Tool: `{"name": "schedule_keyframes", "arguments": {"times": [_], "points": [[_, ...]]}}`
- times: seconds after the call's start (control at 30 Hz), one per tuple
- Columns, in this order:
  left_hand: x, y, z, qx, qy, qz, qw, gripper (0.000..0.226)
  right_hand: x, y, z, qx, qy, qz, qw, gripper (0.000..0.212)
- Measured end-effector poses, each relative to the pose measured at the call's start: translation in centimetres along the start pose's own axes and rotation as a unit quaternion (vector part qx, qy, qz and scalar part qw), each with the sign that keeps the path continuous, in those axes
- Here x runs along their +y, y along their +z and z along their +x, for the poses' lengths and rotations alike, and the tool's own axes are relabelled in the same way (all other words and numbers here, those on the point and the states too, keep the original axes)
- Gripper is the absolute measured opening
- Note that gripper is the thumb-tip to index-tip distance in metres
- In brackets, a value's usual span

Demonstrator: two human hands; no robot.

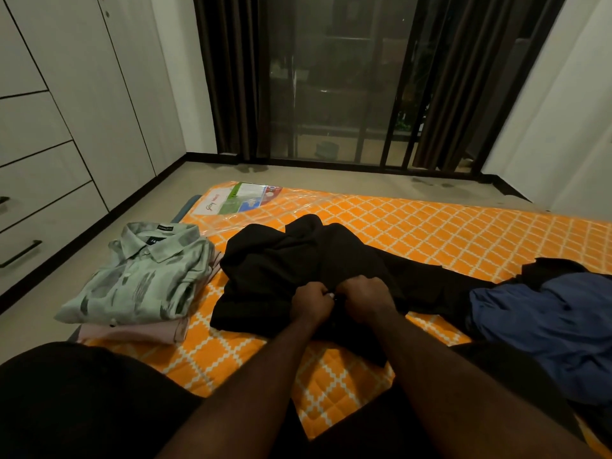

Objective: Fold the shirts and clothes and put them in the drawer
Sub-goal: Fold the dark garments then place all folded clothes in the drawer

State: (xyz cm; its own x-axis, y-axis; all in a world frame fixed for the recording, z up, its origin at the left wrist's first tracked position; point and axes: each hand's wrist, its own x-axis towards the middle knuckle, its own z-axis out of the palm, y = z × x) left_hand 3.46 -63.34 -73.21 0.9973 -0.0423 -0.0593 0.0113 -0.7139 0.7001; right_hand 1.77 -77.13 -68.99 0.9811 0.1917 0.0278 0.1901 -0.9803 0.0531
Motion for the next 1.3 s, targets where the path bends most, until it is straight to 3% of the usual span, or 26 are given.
{"name": "schedule_keyframes", "arguments": {"times": [0.17, 0.47, 0.6, 0.7, 0.8, 0.97, 1.07, 1.17, 1.23, 1.3], "points": [[-0.7, 0.1, 0.5, 0.020, -0.025, -0.064, 0.997, 0.019, 0.1, 0.6, 0.4, 0.046, -0.045, 0.025, 0.998, 0.027], [-1.5, -0.3, 0.6, 0.006, -0.019, -0.103, 0.994, 0.019, -0.2, 0.1, 0.2, 0.083, -0.075, 0.032, 0.993, 0.015], [-1.8, -0.6, -0.2, -0.007, 0.058, -0.087, 0.995, 0.014, 0.0, 0.2, -0.2, 0.079, 0.003, 0.062, 0.995, 0.004], [-2.4, -1.0, -0.8, -0.040, 0.119, -0.054, 0.991, 0.022, 0.4, 0.3, -0.5, 0.067, 0.059, 0.108, 0.990, 0.013], [-2.8, -1.3, -1.3, -0.026, 0.177, -0.012, 0.984, 0.033, 0.3, 0.3, -0.6, 0.058, 0.040, 0.105, 0.992, 0.024], [-3.9, -1.6, -1.7, -0.020, 0.216, 0.055, 0.975, 0.015, -0.1, -0.3, -0.9, 0.041, 0.044, 0.070, 0.996, 0.020], [-5.5, -2.3, -2.5, -0.028, 0.226, 0.127, 0.966, 0.020, 0.5, -0.4, -0.8, -0.016, 0.098, 0.063, 0.993, 0.019], [-7.0, -4.2, -3.2, -0.016, 0.203, 0.127, 0.971, 0.031, 1.3, -0.3, -1.2, -0.088, 0.191, 0.049, 0.977, 0.052], [-7.5, -5.8, -3.7, 0.030, 0.160, 0.113, 0.980, 0.035, 1.8, -0.7, -1.6, -0.119, 0.286, 0.057, 0.949, 0.067], [-7.7, -7.6, -3.9, 0.120, 0.096, 0.132, 0.979, 0.036, 2.6, -1.1, -2.0, -0.121, 0.382, 0.103, 0.910, 0.065]]}}
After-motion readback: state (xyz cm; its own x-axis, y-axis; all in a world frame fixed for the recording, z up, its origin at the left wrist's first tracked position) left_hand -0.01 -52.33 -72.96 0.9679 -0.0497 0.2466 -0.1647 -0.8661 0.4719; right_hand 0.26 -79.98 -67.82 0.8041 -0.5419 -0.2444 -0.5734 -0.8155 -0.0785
